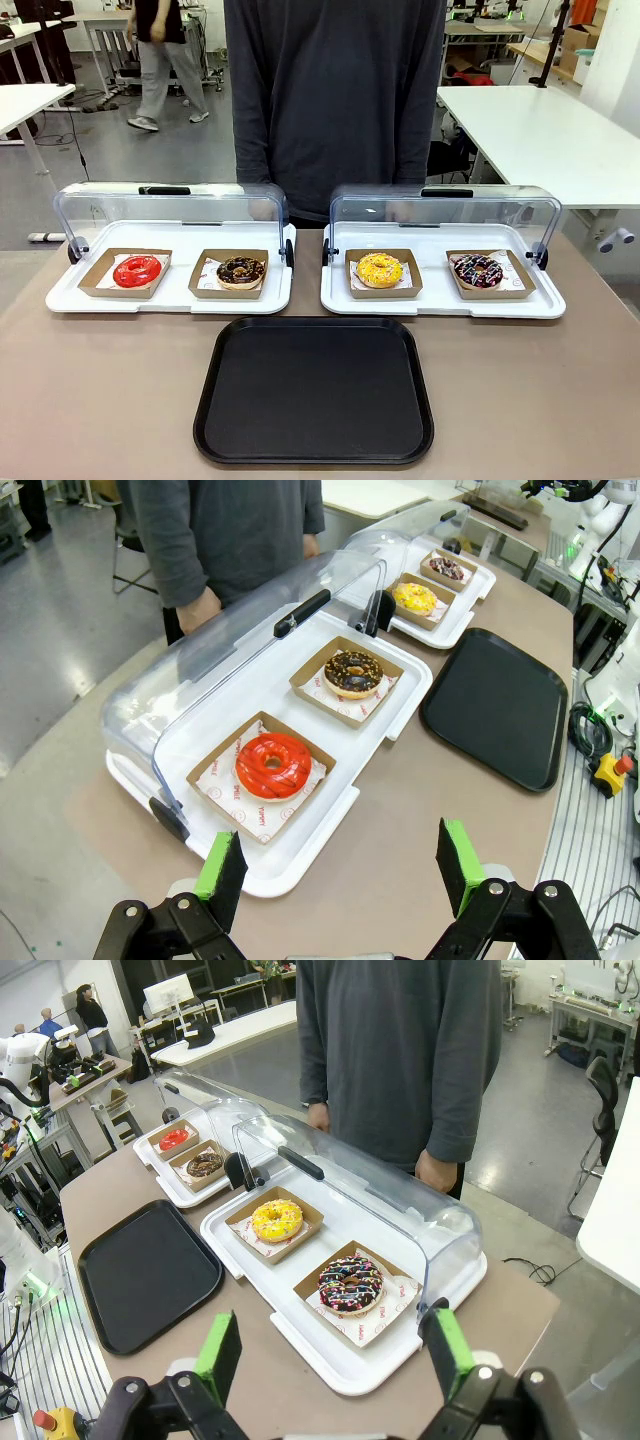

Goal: Move the third donut from the left to the tray.
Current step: Pick up the Paper togo box containing the Donut indicated by the person and place it on the Handle tray.

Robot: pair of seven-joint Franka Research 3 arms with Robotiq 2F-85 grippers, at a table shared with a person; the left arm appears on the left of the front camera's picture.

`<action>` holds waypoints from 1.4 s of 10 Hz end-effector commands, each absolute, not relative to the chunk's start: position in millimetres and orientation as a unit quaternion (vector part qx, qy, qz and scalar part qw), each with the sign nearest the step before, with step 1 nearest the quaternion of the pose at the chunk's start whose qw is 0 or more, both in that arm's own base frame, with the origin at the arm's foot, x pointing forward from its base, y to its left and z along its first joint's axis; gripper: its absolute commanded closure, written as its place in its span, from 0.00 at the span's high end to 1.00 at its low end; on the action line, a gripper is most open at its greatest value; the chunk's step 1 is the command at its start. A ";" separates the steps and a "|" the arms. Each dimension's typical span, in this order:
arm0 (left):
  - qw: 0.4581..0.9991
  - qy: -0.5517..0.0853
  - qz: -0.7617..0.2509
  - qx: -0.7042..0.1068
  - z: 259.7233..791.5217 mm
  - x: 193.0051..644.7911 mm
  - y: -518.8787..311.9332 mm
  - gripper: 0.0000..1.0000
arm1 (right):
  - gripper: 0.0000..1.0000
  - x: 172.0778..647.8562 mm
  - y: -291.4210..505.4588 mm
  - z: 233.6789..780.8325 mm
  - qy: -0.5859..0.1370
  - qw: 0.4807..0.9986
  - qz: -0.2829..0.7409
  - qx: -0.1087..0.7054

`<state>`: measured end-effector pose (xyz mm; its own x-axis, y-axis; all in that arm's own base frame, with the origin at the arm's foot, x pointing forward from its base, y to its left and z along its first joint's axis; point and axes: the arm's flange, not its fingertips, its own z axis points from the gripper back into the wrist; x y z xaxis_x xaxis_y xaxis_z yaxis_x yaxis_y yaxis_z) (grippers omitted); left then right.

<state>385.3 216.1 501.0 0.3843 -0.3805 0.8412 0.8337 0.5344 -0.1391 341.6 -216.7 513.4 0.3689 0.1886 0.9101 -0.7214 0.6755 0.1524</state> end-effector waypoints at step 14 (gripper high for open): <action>0.781 -0.396 -0.388 -0.286 502.4 384.6 215.8 1.00 | 1.00 343.1 -216.3 515.0 -0.485 0.776 0.295 0.276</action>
<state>385.3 216.1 501.0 0.3843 -0.3805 0.8411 0.8337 0.5344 -0.1391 341.6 -216.7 513.4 0.3690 0.1886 0.9101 -0.7214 0.6755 0.1525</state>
